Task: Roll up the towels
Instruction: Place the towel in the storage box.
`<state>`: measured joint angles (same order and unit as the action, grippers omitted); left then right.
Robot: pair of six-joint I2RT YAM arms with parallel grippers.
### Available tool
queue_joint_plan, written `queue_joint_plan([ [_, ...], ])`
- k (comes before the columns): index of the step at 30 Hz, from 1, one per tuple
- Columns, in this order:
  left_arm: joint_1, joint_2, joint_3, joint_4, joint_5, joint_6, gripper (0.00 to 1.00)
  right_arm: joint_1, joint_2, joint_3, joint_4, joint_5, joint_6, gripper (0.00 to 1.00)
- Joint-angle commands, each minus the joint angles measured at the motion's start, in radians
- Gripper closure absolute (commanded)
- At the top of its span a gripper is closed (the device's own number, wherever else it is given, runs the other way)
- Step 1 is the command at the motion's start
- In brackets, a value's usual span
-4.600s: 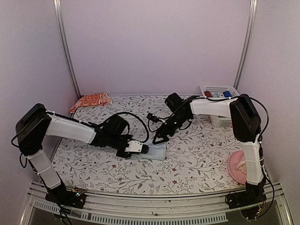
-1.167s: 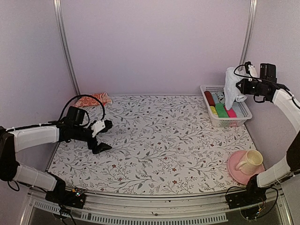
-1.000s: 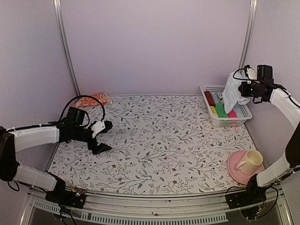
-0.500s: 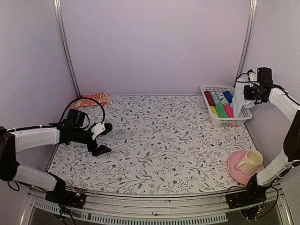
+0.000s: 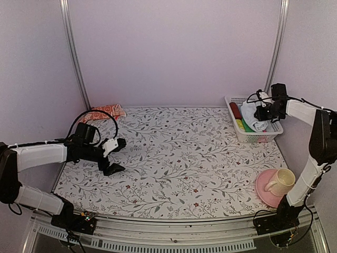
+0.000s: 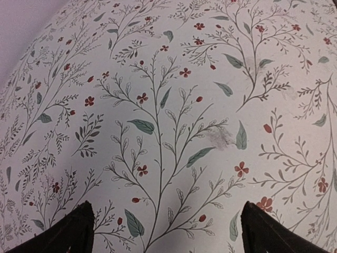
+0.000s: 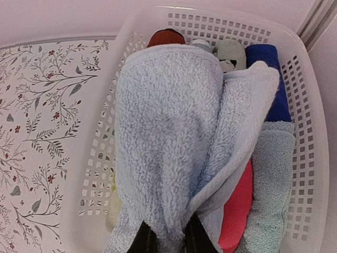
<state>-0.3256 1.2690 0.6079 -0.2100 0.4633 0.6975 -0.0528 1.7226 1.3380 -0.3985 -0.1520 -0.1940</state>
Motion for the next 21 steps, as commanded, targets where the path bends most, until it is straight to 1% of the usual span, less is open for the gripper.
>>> queue_joint_plan([
  [1, 0.010, -0.008, -0.014, 0.025, 0.005, -0.009, 0.03, 0.013, 0.021, 0.046, 0.026, -0.104, 0.001, 0.98],
  [9, 0.008, 0.003, -0.015, 0.026, 0.002, -0.009, 0.03, 0.014, 0.099, 0.050, 0.036, -0.262, 0.041, 0.98],
  [16, 0.010, 0.008, -0.017, 0.030, -0.001, -0.009, 0.03, 0.016, 0.168, 0.051, 0.035, -0.341, 0.065, 0.97],
  [21, 0.010, 0.014, -0.017, 0.031, -0.001, -0.007, 0.03, 0.015, 0.202, 0.055, 0.037, -0.415, 0.122, 0.97],
])
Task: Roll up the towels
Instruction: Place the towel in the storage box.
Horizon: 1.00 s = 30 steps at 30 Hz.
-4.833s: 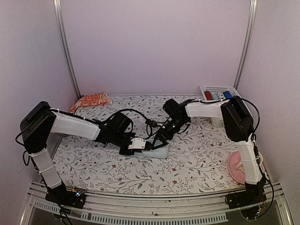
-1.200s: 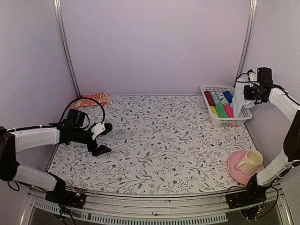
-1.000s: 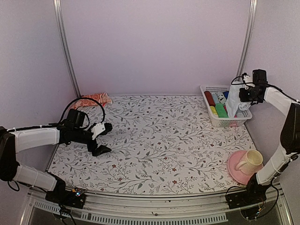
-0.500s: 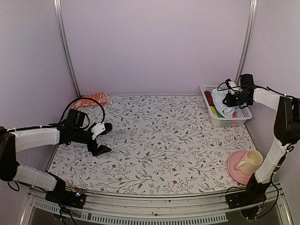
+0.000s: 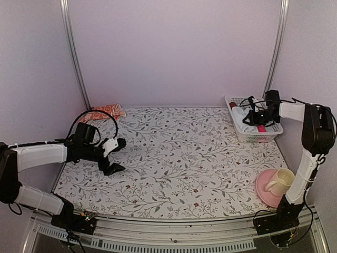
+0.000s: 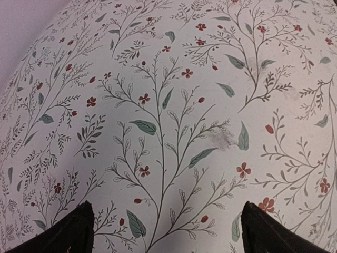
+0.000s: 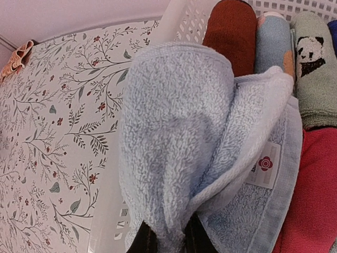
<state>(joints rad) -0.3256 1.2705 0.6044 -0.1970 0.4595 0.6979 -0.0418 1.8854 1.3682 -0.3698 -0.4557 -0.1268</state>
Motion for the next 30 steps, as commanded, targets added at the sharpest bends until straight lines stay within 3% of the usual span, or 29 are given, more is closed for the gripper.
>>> queue_joint_plan([
  [1, 0.009, 0.013, -0.013, 0.018, 0.005, -0.008, 0.03, 0.004, 0.047, 0.031, 0.009, -0.124, 0.067, 0.97],
  [4, 0.010, 0.009, -0.015, 0.018, 0.005, -0.008, 0.03, 0.003, 0.067, 0.049, -0.003, -0.124, 0.095, 0.94],
  [8, 0.011, 0.007, -0.022, 0.019, 0.005, -0.006, 0.03, 0.005, 0.048, 0.047, -0.033, -0.027, 0.087, 0.75],
  [17, 0.010, 0.010, -0.018, 0.018, 0.004, -0.010, 0.03, 0.014, -0.035, 0.074, -0.135, 0.118, 0.024, 0.47],
  [30, 0.011, 0.011, -0.019, 0.023, -0.004, -0.013, 0.03, 0.065, -0.120, 0.108, -0.204, 0.295, -0.012, 0.38],
])
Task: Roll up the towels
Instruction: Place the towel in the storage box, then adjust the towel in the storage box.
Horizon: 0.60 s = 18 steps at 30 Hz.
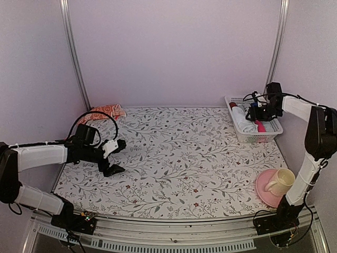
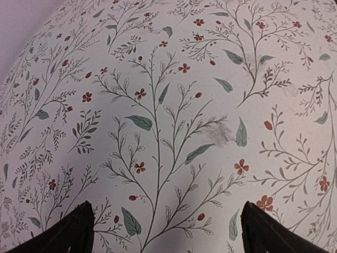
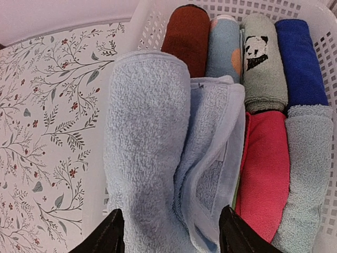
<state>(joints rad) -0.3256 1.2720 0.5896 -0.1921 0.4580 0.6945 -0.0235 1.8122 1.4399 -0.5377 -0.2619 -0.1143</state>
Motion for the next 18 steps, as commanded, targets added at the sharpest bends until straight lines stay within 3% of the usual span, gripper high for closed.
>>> queue_joint_plan([
  [1, 0.011, 0.010, -0.005, 0.020, -0.004, -0.009, 0.03, 0.069, -0.048, 0.042, -0.040, 0.121, -0.034, 0.37],
  [9, 0.011, 0.011, -0.008, 0.023, -0.007, -0.010, 0.03, 0.242, 0.007, 0.120, -0.093, 0.395, -0.066, 0.36],
  [18, 0.010, 0.014, -0.011, 0.028, -0.011, -0.009, 0.03, 0.296, 0.099, 0.174, -0.124, 0.549, -0.074, 0.39],
])
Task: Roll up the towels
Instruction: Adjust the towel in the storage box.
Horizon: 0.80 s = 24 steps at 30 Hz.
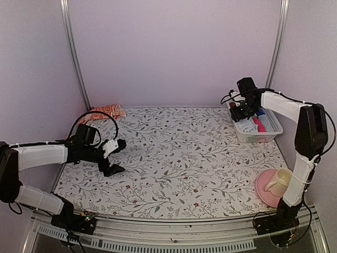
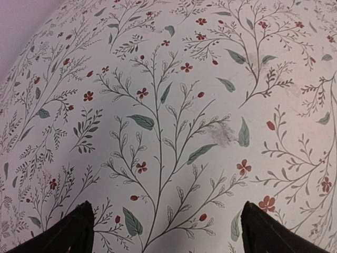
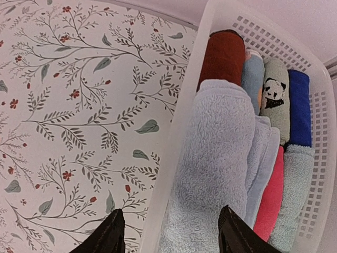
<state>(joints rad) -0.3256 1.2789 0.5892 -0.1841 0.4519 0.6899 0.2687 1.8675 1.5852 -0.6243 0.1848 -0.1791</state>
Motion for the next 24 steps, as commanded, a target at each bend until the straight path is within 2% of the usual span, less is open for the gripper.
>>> queue_joint_plan([
  [1, 0.011, 0.008, -0.011, 0.020, -0.006, -0.004, 0.03, 0.003, 0.049, 0.030, -0.038, 0.107, -0.009, 0.39],
  [8, 0.011, 0.013, -0.012, 0.023, -0.008, -0.003, 0.03, -0.003, 0.073, 0.030, -0.036, 0.098, -0.020, 0.39],
  [24, 0.010, 0.014, -0.015, 0.029, -0.012, -0.004, 0.03, -0.105, 0.096, -0.006, -0.035, 0.003, -0.027, 0.40],
])
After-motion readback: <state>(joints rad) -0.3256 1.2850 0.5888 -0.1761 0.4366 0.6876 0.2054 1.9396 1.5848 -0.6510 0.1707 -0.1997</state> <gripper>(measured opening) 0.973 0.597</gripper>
